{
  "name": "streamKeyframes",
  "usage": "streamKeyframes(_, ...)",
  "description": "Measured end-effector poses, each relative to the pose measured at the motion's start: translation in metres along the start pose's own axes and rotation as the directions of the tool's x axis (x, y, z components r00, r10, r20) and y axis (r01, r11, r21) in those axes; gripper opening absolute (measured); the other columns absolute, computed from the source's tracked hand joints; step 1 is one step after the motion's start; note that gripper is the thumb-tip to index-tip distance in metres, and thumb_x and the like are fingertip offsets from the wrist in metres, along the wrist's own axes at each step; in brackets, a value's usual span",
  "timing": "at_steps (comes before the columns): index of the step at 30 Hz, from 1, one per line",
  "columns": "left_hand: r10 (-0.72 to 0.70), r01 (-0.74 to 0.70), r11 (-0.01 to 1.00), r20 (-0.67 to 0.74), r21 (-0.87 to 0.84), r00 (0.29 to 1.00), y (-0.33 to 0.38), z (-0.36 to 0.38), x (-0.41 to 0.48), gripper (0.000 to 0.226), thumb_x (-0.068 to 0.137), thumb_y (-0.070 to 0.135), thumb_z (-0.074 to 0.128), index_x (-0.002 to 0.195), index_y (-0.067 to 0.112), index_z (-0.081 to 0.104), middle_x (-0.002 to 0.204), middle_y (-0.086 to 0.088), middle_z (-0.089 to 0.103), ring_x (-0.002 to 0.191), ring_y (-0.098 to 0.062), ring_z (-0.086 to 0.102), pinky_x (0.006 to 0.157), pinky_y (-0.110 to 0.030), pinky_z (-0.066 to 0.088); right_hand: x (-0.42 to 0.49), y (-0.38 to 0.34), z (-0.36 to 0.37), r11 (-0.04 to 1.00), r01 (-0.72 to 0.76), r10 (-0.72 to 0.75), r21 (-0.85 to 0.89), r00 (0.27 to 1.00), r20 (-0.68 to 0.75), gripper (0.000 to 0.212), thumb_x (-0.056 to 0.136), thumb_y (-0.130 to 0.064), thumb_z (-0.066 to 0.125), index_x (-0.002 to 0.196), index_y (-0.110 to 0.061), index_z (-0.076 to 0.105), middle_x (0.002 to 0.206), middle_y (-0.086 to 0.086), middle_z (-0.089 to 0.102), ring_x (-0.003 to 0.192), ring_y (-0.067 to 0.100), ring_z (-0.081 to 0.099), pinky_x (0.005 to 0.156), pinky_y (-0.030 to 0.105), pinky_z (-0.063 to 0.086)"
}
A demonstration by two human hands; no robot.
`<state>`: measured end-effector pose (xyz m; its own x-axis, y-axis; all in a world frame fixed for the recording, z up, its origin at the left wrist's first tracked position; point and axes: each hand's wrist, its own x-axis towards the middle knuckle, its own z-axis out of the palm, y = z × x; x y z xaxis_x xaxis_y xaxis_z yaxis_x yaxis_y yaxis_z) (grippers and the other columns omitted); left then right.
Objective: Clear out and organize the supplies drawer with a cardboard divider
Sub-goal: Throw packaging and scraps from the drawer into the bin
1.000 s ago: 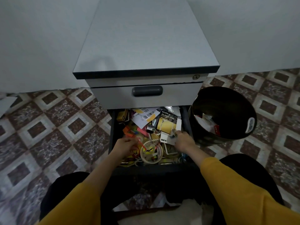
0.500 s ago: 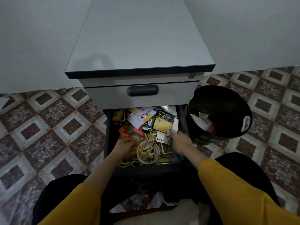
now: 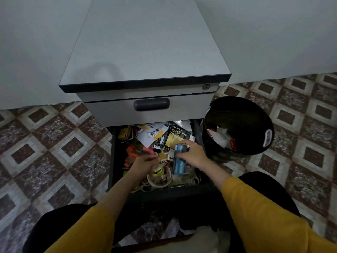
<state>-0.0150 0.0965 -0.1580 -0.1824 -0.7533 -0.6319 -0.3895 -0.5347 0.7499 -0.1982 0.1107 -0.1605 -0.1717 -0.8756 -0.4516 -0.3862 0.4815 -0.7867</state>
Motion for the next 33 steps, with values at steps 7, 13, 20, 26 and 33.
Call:
streamKeyframes(7,0.077,-0.081,0.992,0.053,0.097,0.996,0.013,0.022,0.011,0.026,0.086,0.012,0.065,0.111,0.006,0.062,0.105,-0.009,0.066,0.080,-0.010,0.061,0.064,-0.016,0.046,0.004,-0.013,0.010,0.910,-0.161,0.097,0.382,0.979,0.181,0.038,0.088,-0.009,0.063,0.125,-0.012,0.053,0.105,0.012,0.060,0.072,0.020,0.065,0.060,0.033,0.059)
streamKeyframes(13,-0.017,0.019,1.000,-0.124,0.011,0.992,0.011,0.010,0.025,0.039,0.090,0.004,0.056,0.128,-0.004,0.048,0.125,-0.020,0.056,0.105,-0.032,0.058,0.081,-0.035,0.048,0.031,0.006,0.013,0.967,-0.253,0.250,-0.002,0.956,-0.156,0.016,0.090,-0.009,0.052,0.101,-0.005,0.063,0.104,0.014,0.062,0.091,0.029,0.062,0.069,0.029,0.049)
streamKeyframes(20,-0.013,0.012,1.000,-0.147,-0.013,0.989,0.007,-0.001,0.031,0.043,0.090,0.005,0.057,0.132,-0.002,0.045,0.126,-0.019,0.055,0.103,-0.028,0.056,0.082,-0.034,0.046,0.059,0.020,0.029,0.893,-0.447,0.431,-0.053,0.883,-0.185,0.058,0.087,-0.041,0.060,0.126,0.001,0.049,0.123,0.015,0.056,0.112,0.031,0.056,0.086,0.035,0.049)
streamKeyframes(26,-0.026,0.024,0.999,-0.123,-0.023,0.992,0.004,-0.004,0.035,0.044,0.089,0.005,0.058,0.131,-0.001,0.046,0.123,-0.017,0.056,0.099,-0.024,0.055,0.085,-0.035,0.047,0.063,0.013,0.037,0.877,-0.475,0.433,-0.073,0.846,-0.310,0.072,0.086,-0.041,0.064,0.133,0.003,0.032,0.138,0.022,0.039,0.128,0.035,0.040,0.098,0.038,0.041)
streamKeyframes(33,-0.055,0.049,0.998,-0.144,-0.040,0.988,0.001,-0.009,0.037,0.047,0.089,0.004,0.059,0.133,-0.001,0.045,0.126,-0.019,0.055,0.110,-0.033,0.057,0.092,-0.042,0.048,0.059,0.013,0.033,0.907,-0.421,0.398,0.000,0.857,-0.327,0.065,0.078,-0.022,0.074,0.127,-0.001,0.036,0.129,0.019,0.048,0.118,0.035,0.049,0.088,0.038,0.047)
